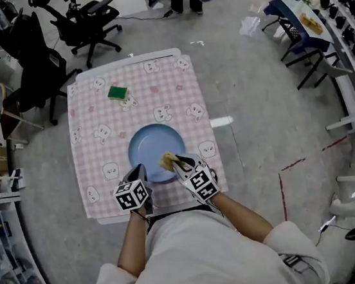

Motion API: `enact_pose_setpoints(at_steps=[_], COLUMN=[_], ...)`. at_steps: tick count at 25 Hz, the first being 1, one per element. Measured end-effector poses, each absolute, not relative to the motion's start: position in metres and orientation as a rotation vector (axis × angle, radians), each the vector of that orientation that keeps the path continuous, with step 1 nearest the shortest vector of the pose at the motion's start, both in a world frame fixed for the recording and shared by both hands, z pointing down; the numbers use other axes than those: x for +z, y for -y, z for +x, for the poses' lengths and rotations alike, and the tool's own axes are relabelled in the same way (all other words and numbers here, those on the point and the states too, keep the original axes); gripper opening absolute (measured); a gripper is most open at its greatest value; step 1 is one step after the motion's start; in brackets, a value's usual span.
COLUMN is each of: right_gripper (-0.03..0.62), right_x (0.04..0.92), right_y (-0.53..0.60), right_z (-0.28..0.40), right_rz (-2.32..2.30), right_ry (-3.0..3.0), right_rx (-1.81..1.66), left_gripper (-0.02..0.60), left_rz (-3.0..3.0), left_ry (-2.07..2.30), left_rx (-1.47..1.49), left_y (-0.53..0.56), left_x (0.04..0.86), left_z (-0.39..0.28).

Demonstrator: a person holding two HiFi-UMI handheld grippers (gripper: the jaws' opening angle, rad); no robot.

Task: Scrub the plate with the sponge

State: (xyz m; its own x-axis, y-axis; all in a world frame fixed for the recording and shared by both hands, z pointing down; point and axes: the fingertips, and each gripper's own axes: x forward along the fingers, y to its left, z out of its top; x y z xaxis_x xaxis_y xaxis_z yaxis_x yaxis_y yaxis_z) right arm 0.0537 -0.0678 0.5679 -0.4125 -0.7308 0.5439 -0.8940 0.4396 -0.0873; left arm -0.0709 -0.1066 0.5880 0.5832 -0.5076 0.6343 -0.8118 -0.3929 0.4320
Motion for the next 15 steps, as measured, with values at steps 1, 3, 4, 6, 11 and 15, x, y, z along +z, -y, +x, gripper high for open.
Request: enact_pose_setpoints(at_steps=[1, 3, 4, 6, 11, 15], right_gripper=[0.058, 0.058, 0.058, 0.058, 0.058, 0.058], right_x=[0.567, 0.563, 0.560, 0.551, 0.508, 0.461], right_y=[0.068, 0.067, 0.066, 0.066, 0.081, 0.090], right_z=[0.053, 0.050, 0.049, 0.048, 0.053, 0.062], right_rz=[1.377, 1.379, 1.379, 1.386, 1.460, 1.547], right_ry=[2.278, 2.304, 2.316, 2.339, 2.407, 2.447], right_rx=[0.516, 0.504, 0.495, 0.471, 0.358, 0.231], left_gripper=[0.012, 0.012, 0.012, 0.012, 0.012, 0.012], left_rz=[2.081, 2.094, 2.100, 2.118, 2.217, 2.294], left_ry=[1.047, 1.058, 1.067, 1.088, 1.154, 1.192], left_rx=[0.520, 0.490, 0.468, 0.422, 0.347, 0.224], left_y=[0.102, 0.095, 0.091, 0.086, 0.095, 0.108], left_x=[0.585, 0.575, 0.568, 0.554, 0.514, 0.469], left_z=[-0.067, -0.061, -0.059, -0.056, -0.053, -0.052])
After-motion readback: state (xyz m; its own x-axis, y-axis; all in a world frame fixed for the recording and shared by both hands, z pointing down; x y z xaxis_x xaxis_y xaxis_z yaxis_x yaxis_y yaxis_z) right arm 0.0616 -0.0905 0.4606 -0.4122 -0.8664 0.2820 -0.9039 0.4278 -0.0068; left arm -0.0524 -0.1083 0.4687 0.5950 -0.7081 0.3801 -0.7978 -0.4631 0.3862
